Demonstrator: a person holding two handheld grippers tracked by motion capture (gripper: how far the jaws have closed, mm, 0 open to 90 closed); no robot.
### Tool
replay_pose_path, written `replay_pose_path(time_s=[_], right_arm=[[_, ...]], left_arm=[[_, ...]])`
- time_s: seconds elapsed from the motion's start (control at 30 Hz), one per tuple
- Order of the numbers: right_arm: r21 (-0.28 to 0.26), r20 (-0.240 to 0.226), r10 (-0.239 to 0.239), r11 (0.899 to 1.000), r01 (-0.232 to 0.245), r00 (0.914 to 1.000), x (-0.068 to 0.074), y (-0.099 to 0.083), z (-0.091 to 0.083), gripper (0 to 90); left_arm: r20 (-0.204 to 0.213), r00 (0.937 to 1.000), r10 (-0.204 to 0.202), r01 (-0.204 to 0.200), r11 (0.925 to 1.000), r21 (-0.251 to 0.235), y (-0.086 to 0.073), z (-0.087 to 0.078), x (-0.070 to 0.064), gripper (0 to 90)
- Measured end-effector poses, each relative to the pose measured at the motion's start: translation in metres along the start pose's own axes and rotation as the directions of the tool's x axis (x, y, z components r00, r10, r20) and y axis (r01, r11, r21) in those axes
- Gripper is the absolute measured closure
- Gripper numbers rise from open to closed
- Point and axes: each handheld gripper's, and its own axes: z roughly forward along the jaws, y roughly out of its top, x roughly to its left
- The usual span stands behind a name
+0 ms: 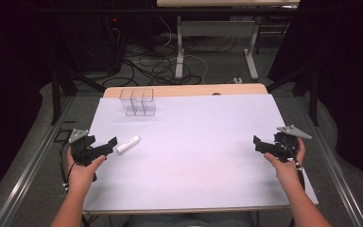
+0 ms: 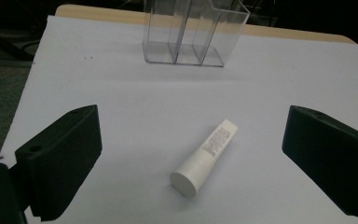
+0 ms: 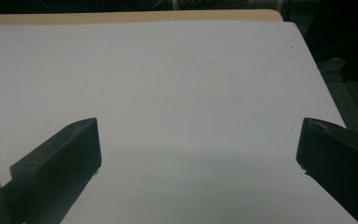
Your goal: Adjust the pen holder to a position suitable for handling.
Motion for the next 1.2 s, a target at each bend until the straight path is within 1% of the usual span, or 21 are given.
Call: replay_pose_path(time_s=[0.07,0.1,0.13,0.2,0.27,0.3,0.33,0.37,0.4,0.47,0.5,0.53,0.67,0.7,0.73,0.77,0.97,1.0,1.07,1.1,1.2], right_arm=[[0.004,-0.013,0.006,1.000,-0.006,0.9999,0.000,-0.001,0.001,0.0],[0.004,-0.012,0.010,1.000,-0.010,0.9999,0.000,-0.002,0.002,0.2],[0.017,-0.014,0.007,1.000,-0.007,0.9999,0.000,-0.001,0.001,0.3],[0.007,-0.014,0.001,1.000,-0.001,0.9999,0.000,-0.001,0.000,0.8],[0.014,-0.013,0.004,1.000,-0.004,0.9999,0.001,-0.001,-0.001,1.3],[0.009,-0.012,0.002,1.000,-0.002,0.9999,0.002,-0.001,0.000,1.6],[0.016,-0.011,-0.005,1.000,0.005,0.9999,0.002,-0.001,-0.001,1.8],[0.009,-0.017,-0.006,1.000,0.006,0.9998,0.002,-0.002,0.000,1.8],[0.009,-0.017,-0.006,1.000,0.006,0.9998,0.002,-0.002,0.000,1.8],[0.018,-0.014,0.006,1.000,-0.006,0.9999,0.003,-0.001,-0.002,2.1],[0.017,-0.014,0.016,1.000,-0.016,0.9998,0.004,-0.001,-0.002,2.2],[0.014,-0.012,0.020,1.000,-0.019,0.9997,0.004,-0.001,-0.002,2.3],[0.011,-0.019,0.026,1.000,-0.026,0.9995,0.004,-0.002,-0.002,2.6],[0.012,-0.021,0.019,1.000,-0.019,0.9996,0.004,-0.002,-0.002,2.8],[0.014,-0.023,0.025,1.000,-0.025,0.9994,0.005,-0.003,-0.002,2.8],[0.014,-0.023,0.025,1.000,-0.025,0.9994,0.005,-0.003,-0.002,2.8],[0.020,-0.027,0.028,0.999,-0.028,0.9992,0.005,-0.004,-0.001,3.1],[0.028,-0.025,0.021,0.999,-0.020,0.9995,0.005,-0.004,-0.001,3.2],[0.031,-0.027,0.025,0.999,-0.024,0.9993,0.005,-0.004,-0.001,3.3],[0.022,-0.026,0.030,0.999,-0.029,0.9992,0.005,-0.005,0.000,3.4],[0.030,-0.031,0.038,0.999,-0.037,0.9988,0.006,-0.005,-0.001,3.5]], left_arm=[[0.002,1.0000,0.006,-0.006,1.0000,-0.006,0.006,0.000,-0.002,5.4],[0.006,1.0000,0.001,-0.001,0.9999,-0.010,0.009,0.001,-0.003,6.3],[0.003,1.0000,0.006,-0.005,0.9999,-0.015,0.012,0.002,-0.004,6.6],[0.002,1.0000,-0.001,0.001,0.9997,-0.026,0.018,0.003,-0.006,7.8],[-0.003,1.0000,-0.005,0.005,0.9994,-0.034,0.024,0.005,-0.007,8.9],[-0.007,1.0000,-0.006,0.005,0.9993,-0.038,0.028,0.006,-0.008,10.0],[-0.011,0.9999,-0.012,0.011,0.9990,-0.043,0.037,0.007,-0.009,11.3],[-0.019,0.9998,-0.009,0.008,0.9989,-0.045,0.041,0.008,-0.010,12.6],[-0.019,0.9998,-0.009,0.008,0.9989,-0.045,0.041,0.008,-0.010,14.1],[-0.031,0.9995,0.009,-0.010,0.9988,-0.048,0.051,0.010,-0.012,15.3],[-0.044,0.9986,0.028,-0.030,0.9987,-0.042,0.060,0.013,-0.014,15.4],[-0.044,0.9986,0.028,-0.030,0.9987,-0.042,0.060,0.013,-0.014,15.6],[-0.058,0.9968,0.055,-0.057,0.9978,-0.034,0.079,0.021,-0.019,16.6],[-0.055,0.9968,0.057,-0.059,0.9976,-0.036,0.087,0.025,-0.022,19.9],[-0.058,0.9962,0.065,-0.067,0.9973,-0.031,0.091,0.027,-0.023,21.4],[-0.058,0.9962,0.065,-0.067,0.9973,-0.031,0.091,0.027,-0.023,22.3],[-0.068,0.9921,0.106,-0.106,0.9944,0.004,0.112,0.043,-0.032,27.3],[-0.074,0.9910,0.112,-0.111,0.9937,0.010,0.115,0.046,-0.032,28.0],[-0.084,0.9894,0.119,-0.117,0.9928,0.024,0.122,0.051,-0.033,29.3],[-0.084,0.9895,0.118,-0.116,0.9929,0.026,0.125,0.054,-0.032,29.3],[-0.092,0.9893,0.113,-0.111,0.9935,0.026,0.132,0.062,-0.031,30.5]])
